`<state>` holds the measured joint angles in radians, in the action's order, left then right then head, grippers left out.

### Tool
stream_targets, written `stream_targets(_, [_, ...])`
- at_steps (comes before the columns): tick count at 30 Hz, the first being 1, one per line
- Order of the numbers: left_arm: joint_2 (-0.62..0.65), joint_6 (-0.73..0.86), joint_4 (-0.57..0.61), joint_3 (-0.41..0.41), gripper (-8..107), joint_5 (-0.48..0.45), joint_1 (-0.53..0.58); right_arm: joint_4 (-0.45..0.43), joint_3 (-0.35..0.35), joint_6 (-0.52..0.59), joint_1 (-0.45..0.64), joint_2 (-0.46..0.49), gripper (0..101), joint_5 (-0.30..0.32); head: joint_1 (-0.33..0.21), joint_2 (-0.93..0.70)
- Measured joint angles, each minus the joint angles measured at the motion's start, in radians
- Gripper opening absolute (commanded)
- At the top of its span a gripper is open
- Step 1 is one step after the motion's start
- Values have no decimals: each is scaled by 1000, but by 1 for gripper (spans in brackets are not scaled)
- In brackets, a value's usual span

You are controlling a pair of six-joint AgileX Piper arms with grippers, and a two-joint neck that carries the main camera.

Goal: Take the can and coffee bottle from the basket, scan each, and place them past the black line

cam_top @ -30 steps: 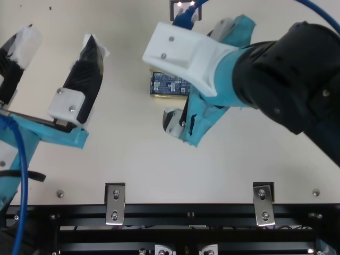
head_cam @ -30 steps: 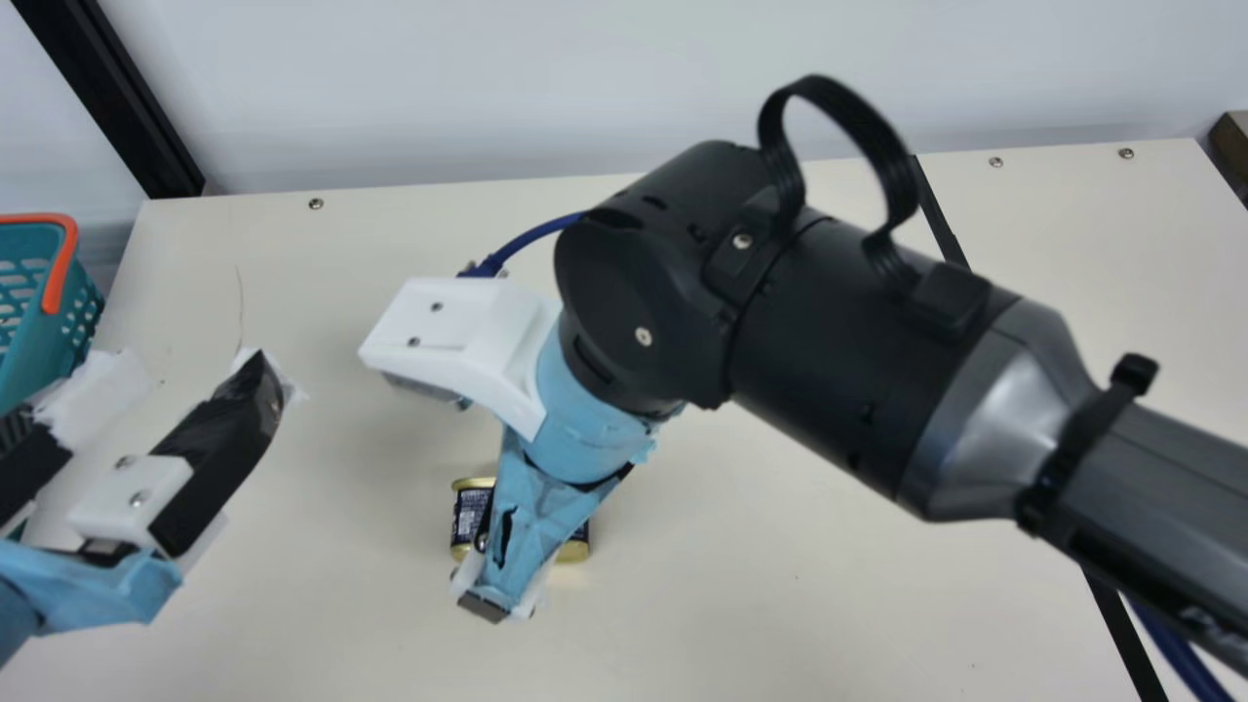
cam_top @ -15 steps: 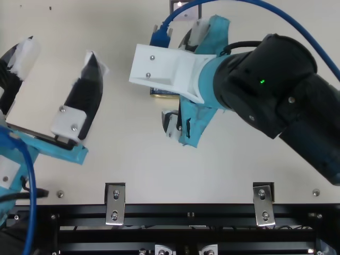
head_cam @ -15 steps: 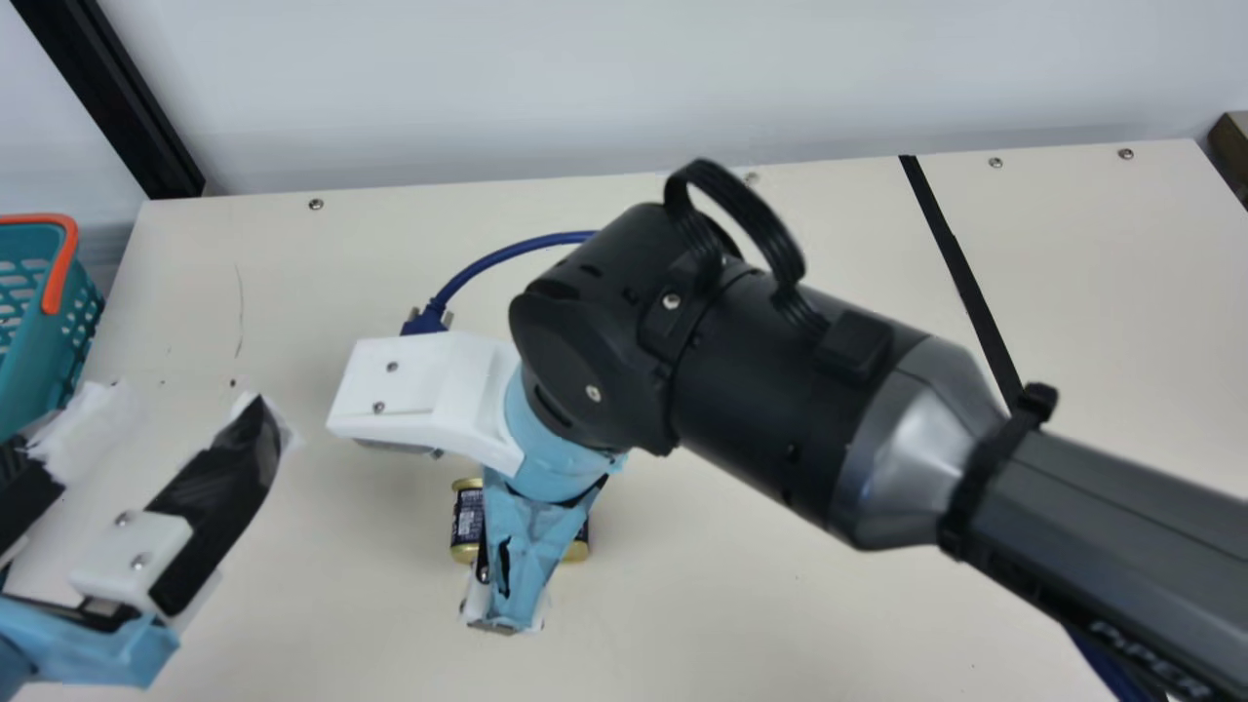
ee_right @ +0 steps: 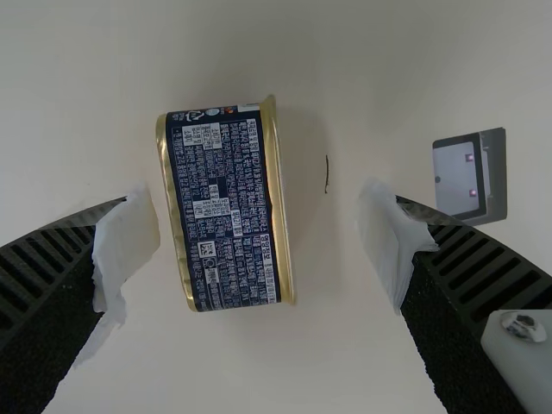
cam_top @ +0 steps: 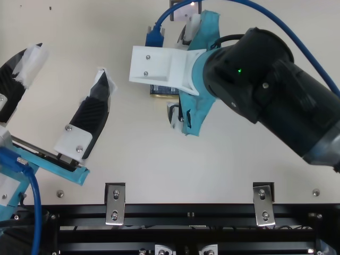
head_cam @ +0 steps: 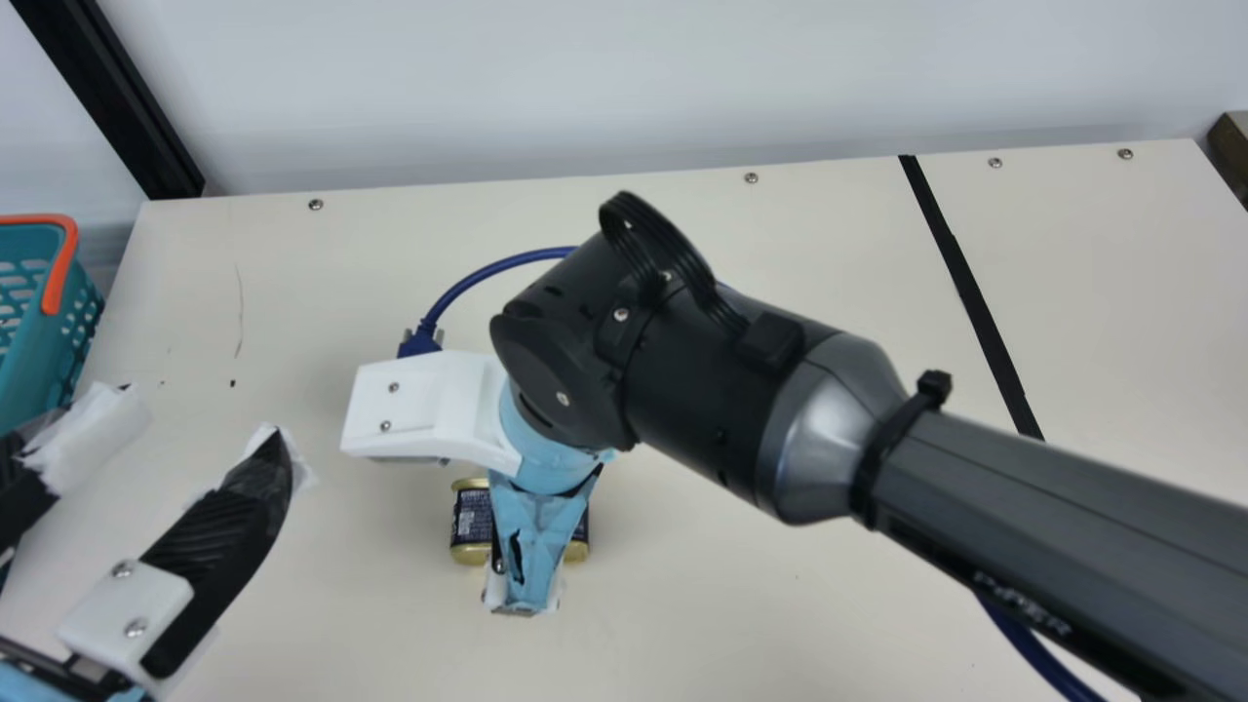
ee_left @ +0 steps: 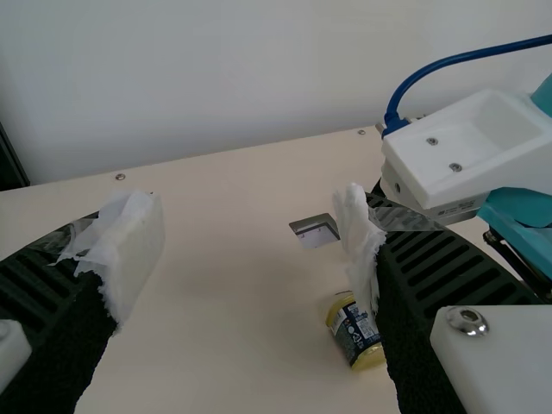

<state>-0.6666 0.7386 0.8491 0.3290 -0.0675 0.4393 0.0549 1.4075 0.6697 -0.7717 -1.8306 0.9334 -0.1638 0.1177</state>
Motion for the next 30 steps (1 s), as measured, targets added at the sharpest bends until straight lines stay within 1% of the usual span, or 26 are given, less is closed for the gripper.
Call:
stream_targets(5, [0,0,0,0,90,0,0,-15,-9,14,11,-33,101,-7,0,0])
stream_targets(12, [0,0,0,0,90,0,0,-13,-15,11,14,-66,101,-22,0,0])
stream_targets(13, [0,0,0,0,90,0,0,-12,-15,6,14,-68,11,-22,0,0])
stream_targets(14, [0,0,0,0,90,0,0,-12,-15,3,14,-71,0,-22,0,0])
stream_targets(18, [0,0,0,0,90,0,0,12,-15,-21,17,-71,0,-22,0,0])
stream_targets(21, [0,0,0,0,90,0,0,20,-12,-51,28,-53,0,-21,0,0])
stream_targets(25, [0,0,0,0,90,0,0,51,-8,-96,57,0,0,1,0,0])
stream_targets(30, [0,0,0,0,90,0,0,30,-18,-161,110,67,0,20,0,0])
